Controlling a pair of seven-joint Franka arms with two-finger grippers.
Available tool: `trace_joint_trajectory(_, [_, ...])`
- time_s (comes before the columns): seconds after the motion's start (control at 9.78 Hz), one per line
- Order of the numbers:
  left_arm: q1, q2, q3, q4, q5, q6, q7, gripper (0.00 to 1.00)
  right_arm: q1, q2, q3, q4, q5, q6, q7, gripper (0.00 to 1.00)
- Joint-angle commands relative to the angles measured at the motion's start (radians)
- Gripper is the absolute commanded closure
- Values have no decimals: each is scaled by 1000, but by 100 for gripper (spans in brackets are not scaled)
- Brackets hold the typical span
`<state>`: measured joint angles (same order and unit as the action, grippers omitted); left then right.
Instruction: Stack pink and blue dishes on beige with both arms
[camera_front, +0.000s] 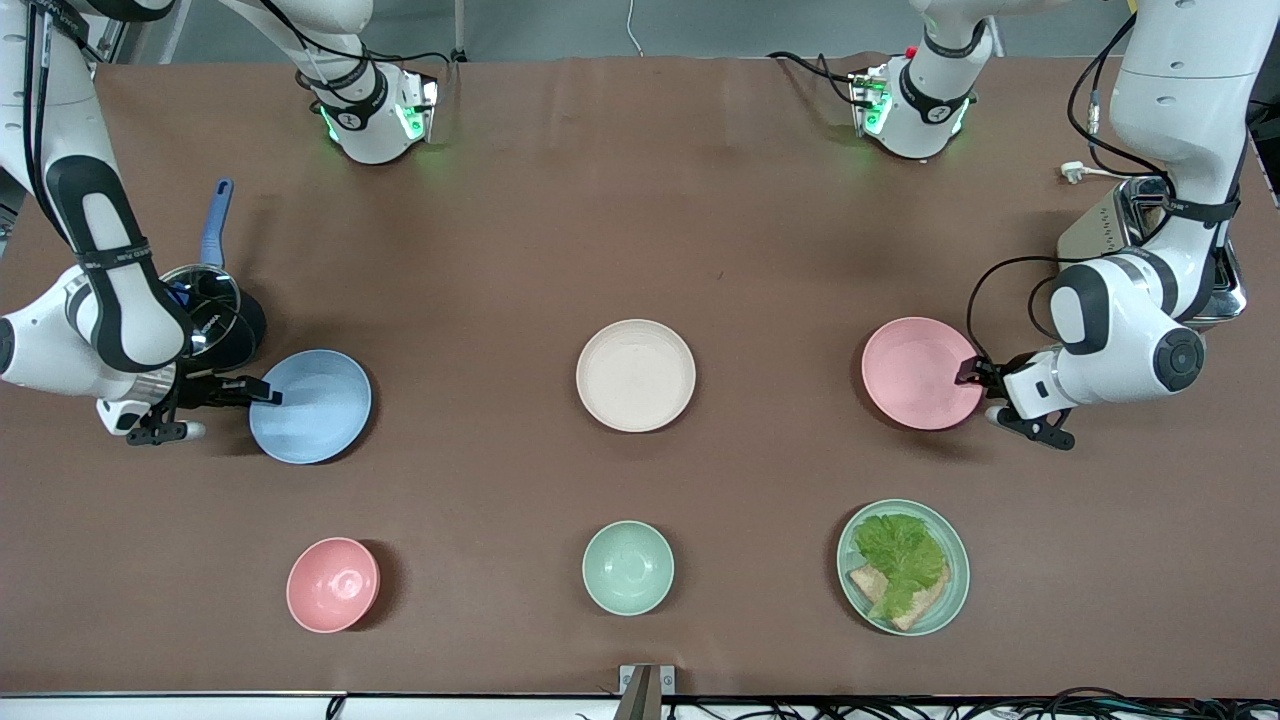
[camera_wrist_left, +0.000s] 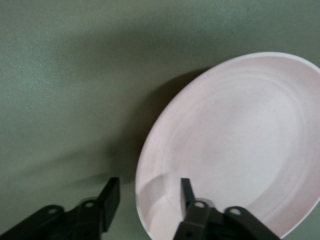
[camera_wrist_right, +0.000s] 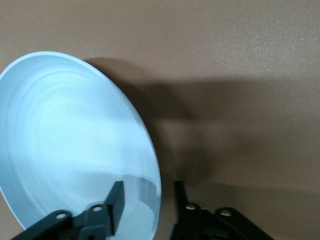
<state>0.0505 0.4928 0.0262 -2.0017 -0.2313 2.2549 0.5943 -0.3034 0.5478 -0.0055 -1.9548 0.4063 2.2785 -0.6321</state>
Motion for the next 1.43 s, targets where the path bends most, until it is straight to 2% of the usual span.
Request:
trace_joint_trajectory(0.0, [6, 27, 1, -5, -71, 23, 30, 89, -17, -26, 9, -9, 39, -31, -17, 98])
trace_joint_trajectory(0.2, [11, 17, 1, -6, -83, 18, 30, 97, -5, -51, 5, 46, 37, -152, 49, 99])
trace_joint_trajectory(0.41, [26, -81, -6, 1, -82, -76, 24, 98, 13, -101, -1, 170, 16, -364, 162, 99])
trace_joint_trajectory(0.51, [25, -148, -37, 4, -82, -130, 10, 99, 18, -103, 4, 245, -18, -463, 228, 99])
trace_joint_trajectory(0.72, [29, -213, -186, 12, -83, -159, -71, 99, 61, -107, 9, 338, -26, -580, 351, 99])
trace_joint_trajectory(0.92, [32, -209, -355, 30, -83, -155, -263, 99, 130, -130, 12, 363, -26, -616, 484, 99])
trace_joint_trajectory(1.02, [22, -191, -423, 47, -83, -141, -378, 99, 160, -134, 25, 360, -23, -616, 535, 99])
trace_joint_trajectory(1.33, [2, -59, -592, 72, -69, 36, -602, 99, 170, -135, 139, 358, -24, -603, 682, 99])
